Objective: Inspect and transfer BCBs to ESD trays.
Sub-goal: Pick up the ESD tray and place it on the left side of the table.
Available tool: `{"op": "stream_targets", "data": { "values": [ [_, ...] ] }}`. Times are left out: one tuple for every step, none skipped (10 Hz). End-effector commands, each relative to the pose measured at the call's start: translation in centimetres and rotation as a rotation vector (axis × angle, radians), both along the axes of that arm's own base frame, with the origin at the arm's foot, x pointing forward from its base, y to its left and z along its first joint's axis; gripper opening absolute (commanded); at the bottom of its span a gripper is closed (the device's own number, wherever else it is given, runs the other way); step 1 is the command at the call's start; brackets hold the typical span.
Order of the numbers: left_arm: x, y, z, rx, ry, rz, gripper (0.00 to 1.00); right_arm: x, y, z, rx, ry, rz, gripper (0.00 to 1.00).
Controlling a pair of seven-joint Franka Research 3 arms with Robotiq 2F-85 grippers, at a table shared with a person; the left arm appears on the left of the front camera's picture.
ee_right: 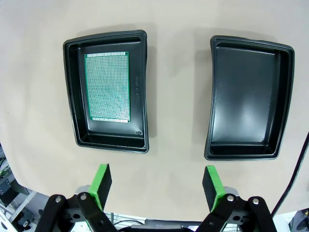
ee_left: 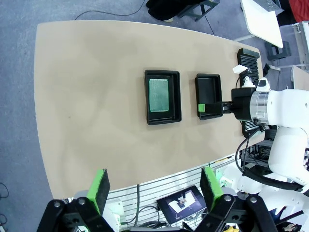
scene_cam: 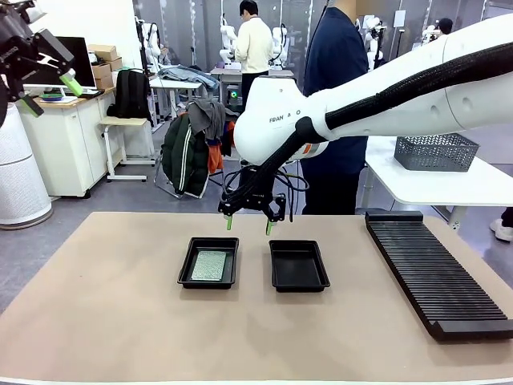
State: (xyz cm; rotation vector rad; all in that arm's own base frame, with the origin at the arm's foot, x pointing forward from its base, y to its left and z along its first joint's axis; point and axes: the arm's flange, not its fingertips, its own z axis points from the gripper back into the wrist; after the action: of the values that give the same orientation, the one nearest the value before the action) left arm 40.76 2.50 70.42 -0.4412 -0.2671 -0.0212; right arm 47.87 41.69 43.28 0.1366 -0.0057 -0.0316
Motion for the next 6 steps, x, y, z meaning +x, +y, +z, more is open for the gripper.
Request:
{"op": "stream_targets", "data": {
  "values": [
    [0.4,-2.3,-1.4,0.051,-0.040,-0.009,1.00,-0.1,0.0,0.0,0.009,0.001,-0.004,1.00],
    [0.7,-3.4,-2.4,0.057,-0.031,-0.013,1.00,-0.1,0.0,0.0,0.009,0.001,-0.004,1.00],
    [1.0,-4.4,-3.8,0.073,-0.022,-0.011,1.00,0.0,0.0,0.0,0.000,0.000,0.000,1.00],
    [1.3,-5.8,-5.6,0.071,-0.006,-0.012,1.00,-1.1,-2.6,1.2,0.047,-0.008,-0.008,1.00],
    [1.4,-7.3,-7.5,0.078,0.020,-0.016,1.00,-1.7,-5.1,1.9,0.119,-0.007,-0.002,1.00],
    [1.5,-8.7,-9.2,0.092,0.034,-0.014,1.00,-2.2,-7.4,2.3,0.171,-0.002,-0.006,1.00]
  ]
}}
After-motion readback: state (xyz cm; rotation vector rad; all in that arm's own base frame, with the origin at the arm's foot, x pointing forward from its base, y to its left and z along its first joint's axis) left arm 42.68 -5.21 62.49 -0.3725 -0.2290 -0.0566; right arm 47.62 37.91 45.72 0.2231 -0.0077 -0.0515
